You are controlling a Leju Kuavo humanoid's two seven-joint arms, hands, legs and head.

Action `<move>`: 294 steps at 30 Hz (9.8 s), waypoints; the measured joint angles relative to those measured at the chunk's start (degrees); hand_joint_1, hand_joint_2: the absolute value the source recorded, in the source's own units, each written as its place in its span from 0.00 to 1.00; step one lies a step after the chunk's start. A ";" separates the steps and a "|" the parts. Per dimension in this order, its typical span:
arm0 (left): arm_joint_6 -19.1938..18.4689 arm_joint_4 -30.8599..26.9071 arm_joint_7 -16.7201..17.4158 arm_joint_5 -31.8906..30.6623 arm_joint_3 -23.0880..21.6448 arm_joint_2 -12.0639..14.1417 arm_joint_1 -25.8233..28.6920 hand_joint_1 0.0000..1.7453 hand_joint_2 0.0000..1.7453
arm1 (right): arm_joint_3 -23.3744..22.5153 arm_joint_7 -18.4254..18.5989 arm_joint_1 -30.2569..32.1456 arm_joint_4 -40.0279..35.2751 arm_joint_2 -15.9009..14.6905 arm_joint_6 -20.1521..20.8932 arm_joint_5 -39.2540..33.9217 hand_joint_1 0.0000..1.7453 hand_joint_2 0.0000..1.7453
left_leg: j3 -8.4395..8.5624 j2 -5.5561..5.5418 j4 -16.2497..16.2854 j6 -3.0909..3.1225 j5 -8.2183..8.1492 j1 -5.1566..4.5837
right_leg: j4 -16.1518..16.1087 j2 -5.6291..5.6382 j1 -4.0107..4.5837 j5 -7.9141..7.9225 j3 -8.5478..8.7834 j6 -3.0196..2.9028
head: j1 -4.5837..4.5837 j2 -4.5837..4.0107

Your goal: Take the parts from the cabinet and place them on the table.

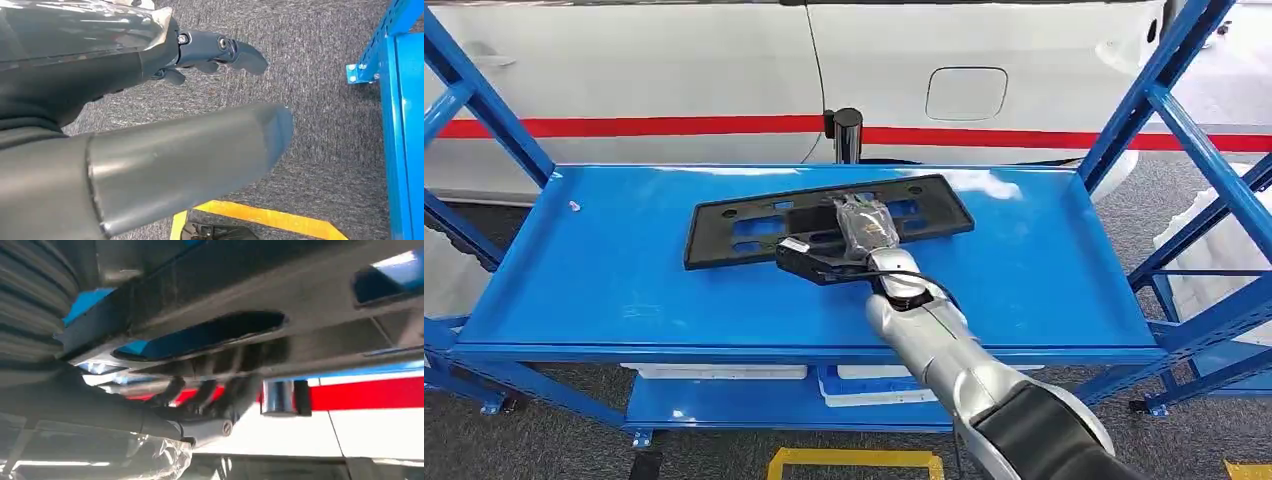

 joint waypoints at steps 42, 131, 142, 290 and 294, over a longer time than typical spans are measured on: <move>0.94 -0.22 -9.94 1.20 -1.01 -0.52 -0.79 0.00 1.00 | -6.10 -3.39 8.61 -45.62 -4.33 11.85 9.70 1.00 1.00 | -0.20 -0.02 0.01 0.01 0.00 -0.02 | 0.00 -0.01 0.00 0.00 -0.14 0.00 | 0.00 0.00; -1.51 0.09 -7.13 10.49 8.00 1.53 3.51 0.00 1.00 | -4.24 -10.73 2.41 -51.78 -14.05 4.17 -6.54 1.00 1.00 | 1.52 0.73 -0.39 2.08 -1.07 0.23 | 16.95 -0.71 -0.07 -6.33 -9.90 -0.13 | 0.61 0.00; -1.38 0.09 -7.30 10.93 8.94 1.92 4.05 0.00 1.00 | -3.52 -11.41 1.58 -49.16 -14.38 2.34 -9.53 1.00 1.00 | -5.25 0.53 1.79 -0.77 3.13 0.49 | 1.51 -0.72 -0.63 -3.28 2.80 -0.42 | 0.44 0.00; 4.70 1.01 -11.67 14.75 14.64 4.90 9.32 0.00 1.00 | 1.64 -18.14 -5.82 -23.93 -3.78 -3.08 -13.49 1.00 1.00 | -11.58 0.40 18.93 -0.86 -5.14 2.22 | 5.75 -2.08 0.26 -2.88 -2.21 -0.06 | -0.52 0.00; 4.70 1.05 -11.72 14.73 14.69 5.16 8.99 0.00 1.00 | 1.58 -18.16 -6.23 -24.02 -3.82 -3.15 -13.47 1.00 1.00 | -3.01 3.50 6.01 4.19 -2.69 -0.70 | 5.47 -3.76 1.89 -2.89 -2.08 -0.07 | -0.15 0.00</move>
